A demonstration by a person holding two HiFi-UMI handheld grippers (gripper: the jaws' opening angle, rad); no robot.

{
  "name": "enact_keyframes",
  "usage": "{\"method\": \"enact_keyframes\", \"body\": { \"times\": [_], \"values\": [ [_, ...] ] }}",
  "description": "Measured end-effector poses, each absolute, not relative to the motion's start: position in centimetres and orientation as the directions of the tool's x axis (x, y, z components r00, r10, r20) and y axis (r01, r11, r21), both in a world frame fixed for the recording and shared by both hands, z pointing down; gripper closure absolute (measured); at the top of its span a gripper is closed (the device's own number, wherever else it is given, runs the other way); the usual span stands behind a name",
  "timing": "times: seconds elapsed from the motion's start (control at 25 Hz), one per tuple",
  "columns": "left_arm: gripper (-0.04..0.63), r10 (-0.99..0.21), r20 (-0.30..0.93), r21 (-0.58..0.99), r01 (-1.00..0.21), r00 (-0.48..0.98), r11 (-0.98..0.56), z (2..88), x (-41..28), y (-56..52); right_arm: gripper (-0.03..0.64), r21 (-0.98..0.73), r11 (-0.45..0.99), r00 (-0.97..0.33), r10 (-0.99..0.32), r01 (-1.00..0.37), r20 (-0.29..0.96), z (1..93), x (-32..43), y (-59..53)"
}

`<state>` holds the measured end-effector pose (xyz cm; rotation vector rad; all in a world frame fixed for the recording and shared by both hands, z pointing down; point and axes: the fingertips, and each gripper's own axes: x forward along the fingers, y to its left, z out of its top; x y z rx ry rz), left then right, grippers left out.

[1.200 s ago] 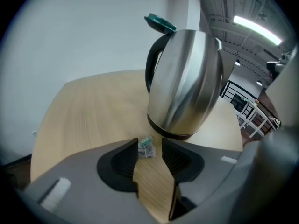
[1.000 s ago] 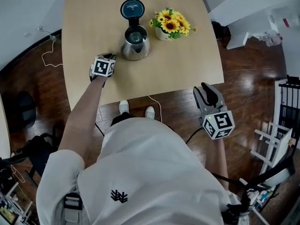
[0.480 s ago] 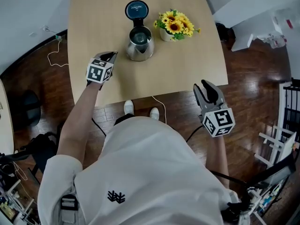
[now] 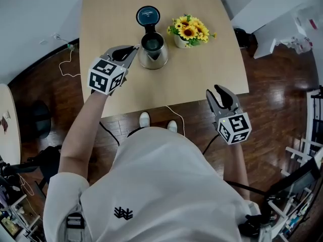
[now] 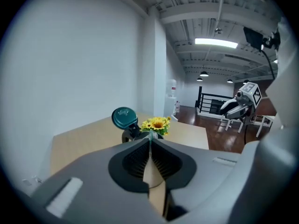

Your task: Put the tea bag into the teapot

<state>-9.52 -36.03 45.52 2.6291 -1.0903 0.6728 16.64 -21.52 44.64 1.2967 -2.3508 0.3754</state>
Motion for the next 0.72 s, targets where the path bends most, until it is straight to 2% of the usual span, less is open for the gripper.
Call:
{"method": "enact_keyframes", "body": {
  "times": [0.32,0.72],
  "values": [
    [0.581,-0.56,0.519,-0.015,-0.649,0.645,-0.761,45.5,-4.8,-38.9,0.485,-0.029,0.508,-0.459,-0.75,-0.861,0.477,44.4,17.6,-21.5],
    [0.581,-0.522,0.596,-0.049,-0.621,0.61,-0.782,48.9,-3.7,-40.7,0.486,-0.059,0.446,-0.416,-0.768,-0.893,0.488,45.3,19.7,-20.6]
  ]
}}
